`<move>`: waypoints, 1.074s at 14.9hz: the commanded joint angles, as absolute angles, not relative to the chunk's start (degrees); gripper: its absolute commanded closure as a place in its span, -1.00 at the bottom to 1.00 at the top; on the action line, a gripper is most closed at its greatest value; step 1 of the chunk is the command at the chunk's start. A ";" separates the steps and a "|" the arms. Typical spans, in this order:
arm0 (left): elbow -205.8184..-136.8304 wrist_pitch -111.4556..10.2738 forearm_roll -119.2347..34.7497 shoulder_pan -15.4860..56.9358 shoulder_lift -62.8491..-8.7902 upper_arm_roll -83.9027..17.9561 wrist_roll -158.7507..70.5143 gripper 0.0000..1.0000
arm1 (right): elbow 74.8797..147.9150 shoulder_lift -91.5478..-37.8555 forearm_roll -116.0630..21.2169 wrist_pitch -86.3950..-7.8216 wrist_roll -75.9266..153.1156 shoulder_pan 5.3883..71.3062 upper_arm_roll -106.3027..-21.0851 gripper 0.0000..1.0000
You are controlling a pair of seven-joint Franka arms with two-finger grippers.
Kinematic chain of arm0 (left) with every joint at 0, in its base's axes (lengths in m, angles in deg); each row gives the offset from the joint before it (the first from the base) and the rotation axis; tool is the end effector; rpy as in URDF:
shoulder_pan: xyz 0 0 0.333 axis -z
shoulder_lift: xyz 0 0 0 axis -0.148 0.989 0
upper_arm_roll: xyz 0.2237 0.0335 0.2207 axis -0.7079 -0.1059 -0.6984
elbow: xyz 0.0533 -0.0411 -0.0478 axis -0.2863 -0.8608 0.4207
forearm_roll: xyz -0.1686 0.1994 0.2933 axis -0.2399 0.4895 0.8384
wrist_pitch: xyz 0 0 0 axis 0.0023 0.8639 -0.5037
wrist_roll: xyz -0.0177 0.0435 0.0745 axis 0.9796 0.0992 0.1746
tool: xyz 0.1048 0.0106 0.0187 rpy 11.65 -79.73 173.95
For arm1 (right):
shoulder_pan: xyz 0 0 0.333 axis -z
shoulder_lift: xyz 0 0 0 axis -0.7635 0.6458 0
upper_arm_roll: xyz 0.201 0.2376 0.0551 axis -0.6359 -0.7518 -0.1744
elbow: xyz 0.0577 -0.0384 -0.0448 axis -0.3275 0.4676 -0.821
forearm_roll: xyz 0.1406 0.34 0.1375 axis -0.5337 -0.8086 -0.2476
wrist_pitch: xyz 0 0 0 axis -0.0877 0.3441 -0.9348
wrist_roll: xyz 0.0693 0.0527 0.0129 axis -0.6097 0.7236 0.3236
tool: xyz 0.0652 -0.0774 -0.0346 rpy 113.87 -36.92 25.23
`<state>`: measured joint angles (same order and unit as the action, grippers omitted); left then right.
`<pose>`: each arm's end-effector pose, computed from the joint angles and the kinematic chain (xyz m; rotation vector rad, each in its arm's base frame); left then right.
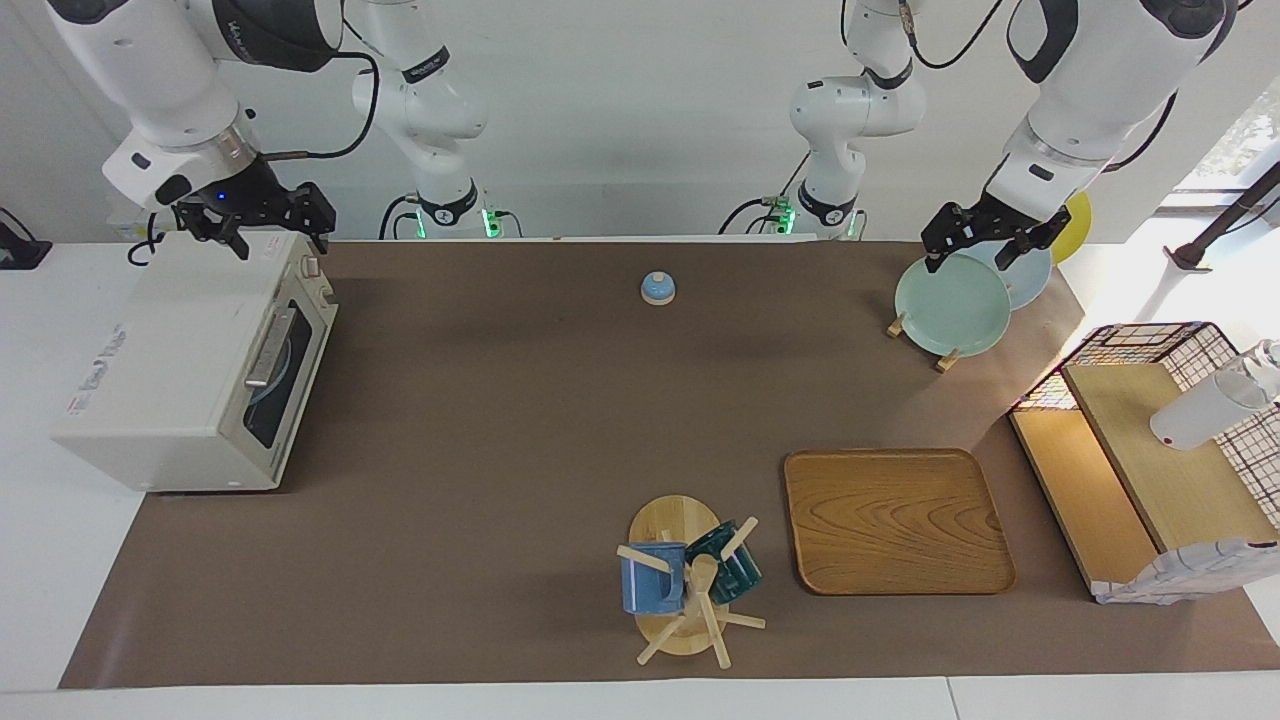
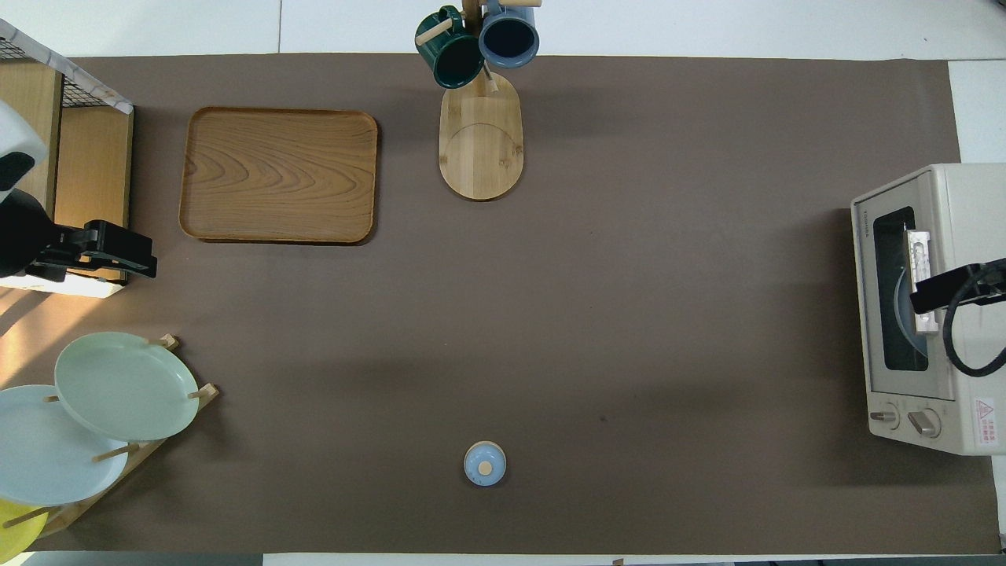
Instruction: Put eggplant into oven
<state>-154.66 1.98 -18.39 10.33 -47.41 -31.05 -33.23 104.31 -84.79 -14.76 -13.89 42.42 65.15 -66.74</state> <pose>0.5323 -0.0667 0.6138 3.1254 -0.0614 -0.1421 0.5132 -0.0465 0.6088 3.0981 0.1790 -0.2161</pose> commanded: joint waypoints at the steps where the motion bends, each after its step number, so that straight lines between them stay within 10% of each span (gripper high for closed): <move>1: -154.41 2.71 -18.16 9.56 -48.08 -30.73 -32.72 -1.00 | 101.78 -83.13 -15.87 -12.31 42.55 65.69 -66.25 -1.00; 4: -154.41 2.71 -18.16 9.56 -48.08 -30.73 -32.72 -1.00 | 101.69 -82.94 -14.55 -12.48 41.42 52.27 -53.20 -1.00; 16: -154.41 2.71 -18.16 9.56 -48.08 -30.73 -32.72 -1.00 | 96.32 -79.25 -14.46 -7.65 37.72 47.05 -47.88 -1.00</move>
